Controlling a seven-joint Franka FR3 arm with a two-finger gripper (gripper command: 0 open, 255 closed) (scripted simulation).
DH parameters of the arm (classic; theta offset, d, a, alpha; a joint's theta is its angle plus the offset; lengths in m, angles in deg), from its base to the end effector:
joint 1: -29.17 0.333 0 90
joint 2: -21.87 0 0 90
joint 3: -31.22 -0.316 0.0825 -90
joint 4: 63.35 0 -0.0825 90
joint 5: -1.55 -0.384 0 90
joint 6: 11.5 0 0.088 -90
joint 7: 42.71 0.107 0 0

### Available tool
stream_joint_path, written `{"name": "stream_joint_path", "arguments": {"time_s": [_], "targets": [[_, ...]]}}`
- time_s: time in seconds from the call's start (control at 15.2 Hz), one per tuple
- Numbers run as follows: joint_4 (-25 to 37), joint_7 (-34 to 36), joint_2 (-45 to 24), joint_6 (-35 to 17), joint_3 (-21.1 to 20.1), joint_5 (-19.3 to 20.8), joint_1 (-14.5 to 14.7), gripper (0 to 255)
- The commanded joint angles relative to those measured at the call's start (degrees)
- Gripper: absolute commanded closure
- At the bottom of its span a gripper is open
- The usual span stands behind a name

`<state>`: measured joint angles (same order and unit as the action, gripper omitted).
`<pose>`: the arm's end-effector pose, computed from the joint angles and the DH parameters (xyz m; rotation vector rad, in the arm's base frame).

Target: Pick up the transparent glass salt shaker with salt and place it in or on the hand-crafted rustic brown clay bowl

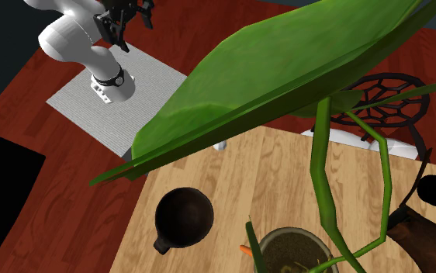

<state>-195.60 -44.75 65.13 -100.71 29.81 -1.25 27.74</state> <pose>0.3145 0.0076 0.6022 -3.1093 -0.0457 -0.0068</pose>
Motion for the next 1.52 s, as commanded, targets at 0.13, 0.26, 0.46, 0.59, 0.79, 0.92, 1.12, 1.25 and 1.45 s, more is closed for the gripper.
{"name": "stream_joint_path", "arguments": {"time_s": [0.13, 0.26, 0.46, 0.59, 0.79, 0.92, 1.12, 1.25, 1.45], "targets": [[-0.14, 0.93, -3.37, -3.45, -0.68, 0.1, -0.25, 0], [0.04, 1.9, -6.96, -6.77, -1.32, 0.28, -0.51, 0], [0.92, 3.41, -12.66, -11.47, -2.24, 0.72, -0.97, 0], [1.9, 4.48, -16.65, -14.37, -2.79, 1.15, -1.27, 0], [3.96, 6.18, -22.84, -18.32, -3.54, 2.0, -1.75, 0], [5.72, 7.38, -27.08, -20.65, -3.96, 2.72, -2.06, 0], [8.94, 9.26, -33.55, -23.66, -4.44, 4.01, -2.45, 0], [11.46, 10.55, -37.93, -25.33, -4.63, 4.99, -2.63, 0], [15.8, 12.47, -44.55, -27.29, -4.72, 6.56, -2.78, 0]]}}
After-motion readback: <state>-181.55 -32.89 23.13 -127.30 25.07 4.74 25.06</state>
